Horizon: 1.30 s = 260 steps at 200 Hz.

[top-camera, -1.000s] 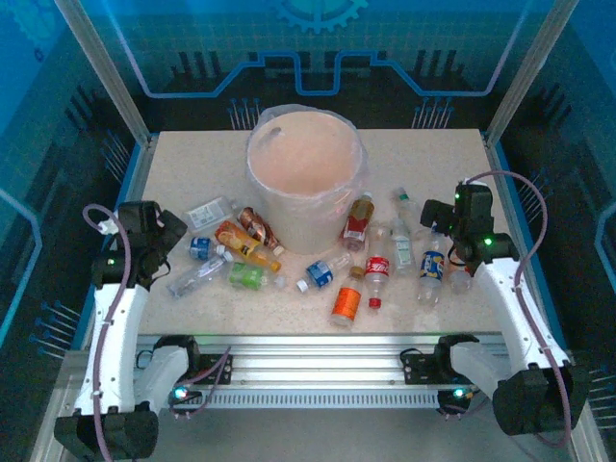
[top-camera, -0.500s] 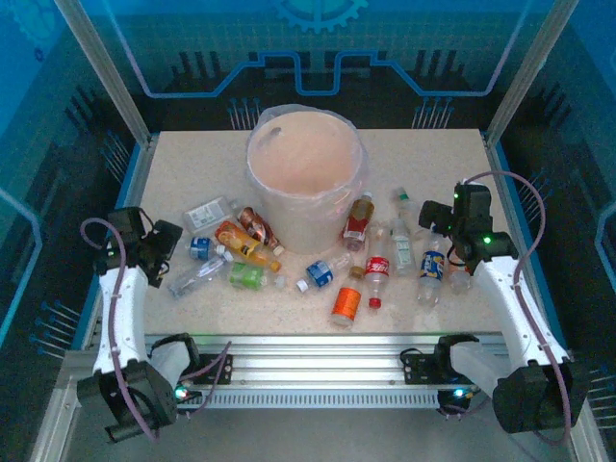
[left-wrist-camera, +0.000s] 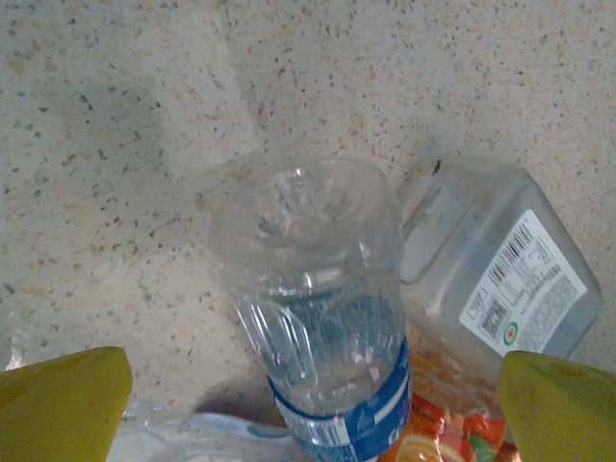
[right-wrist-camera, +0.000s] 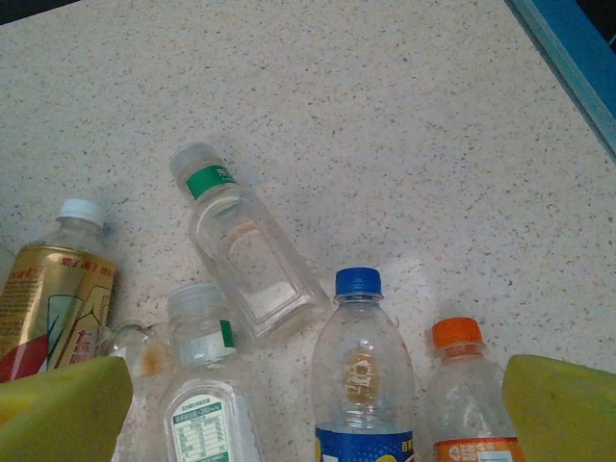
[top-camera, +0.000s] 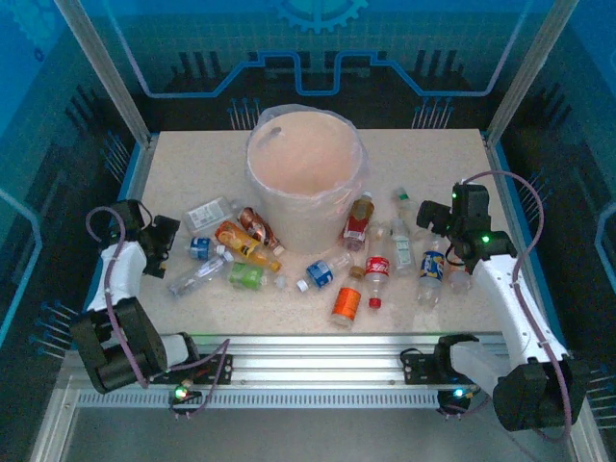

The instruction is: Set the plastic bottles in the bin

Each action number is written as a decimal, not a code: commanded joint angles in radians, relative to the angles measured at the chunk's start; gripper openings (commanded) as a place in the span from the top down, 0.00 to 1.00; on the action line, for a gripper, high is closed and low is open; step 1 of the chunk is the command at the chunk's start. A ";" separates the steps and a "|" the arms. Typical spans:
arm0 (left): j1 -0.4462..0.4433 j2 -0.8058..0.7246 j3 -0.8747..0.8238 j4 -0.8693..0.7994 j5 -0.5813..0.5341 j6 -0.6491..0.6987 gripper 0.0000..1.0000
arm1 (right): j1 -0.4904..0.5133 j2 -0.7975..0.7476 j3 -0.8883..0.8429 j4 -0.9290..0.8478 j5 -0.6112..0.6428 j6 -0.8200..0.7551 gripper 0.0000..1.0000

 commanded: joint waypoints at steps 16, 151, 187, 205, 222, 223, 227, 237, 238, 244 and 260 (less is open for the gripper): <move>0.015 0.067 -0.005 0.082 0.031 -0.032 0.01 | 0.016 0.010 0.031 -0.034 0.000 0.026 0.00; 0.017 0.226 -0.032 0.193 0.043 -0.073 0.01 | 0.030 0.008 0.013 -0.038 0.025 0.048 0.00; 0.016 0.269 -0.034 0.219 0.042 -0.085 0.01 | 0.031 0.016 0.010 -0.038 0.026 0.050 0.00; 0.018 0.284 -0.033 0.234 0.046 -0.091 0.05 | 0.031 0.016 0.008 -0.039 0.029 0.052 0.00; 0.022 0.292 -0.026 0.244 0.056 -0.095 0.11 | 0.031 0.014 0.008 -0.042 0.032 0.052 0.00; 0.021 0.293 -0.026 0.245 0.057 -0.095 0.12 | 0.031 0.014 0.008 -0.042 0.032 0.053 0.00; 0.023 0.294 -0.022 0.245 0.061 -0.096 0.13 | 0.032 0.013 0.008 -0.043 0.034 0.053 0.00; 0.027 0.293 -0.016 0.243 0.067 -0.095 0.18 | 0.033 0.011 0.008 -0.045 0.037 0.053 0.00; 0.029 0.293 -0.015 0.243 0.067 -0.095 0.19 | 0.033 0.010 0.008 -0.045 0.037 0.053 0.00; 0.031 0.290 -0.012 0.240 0.068 -0.095 0.22 | 0.033 0.008 0.007 -0.047 0.038 0.053 0.00; 0.034 0.271 -0.006 0.229 0.069 -0.093 0.29 | 0.034 0.000 0.005 -0.049 0.041 0.054 0.00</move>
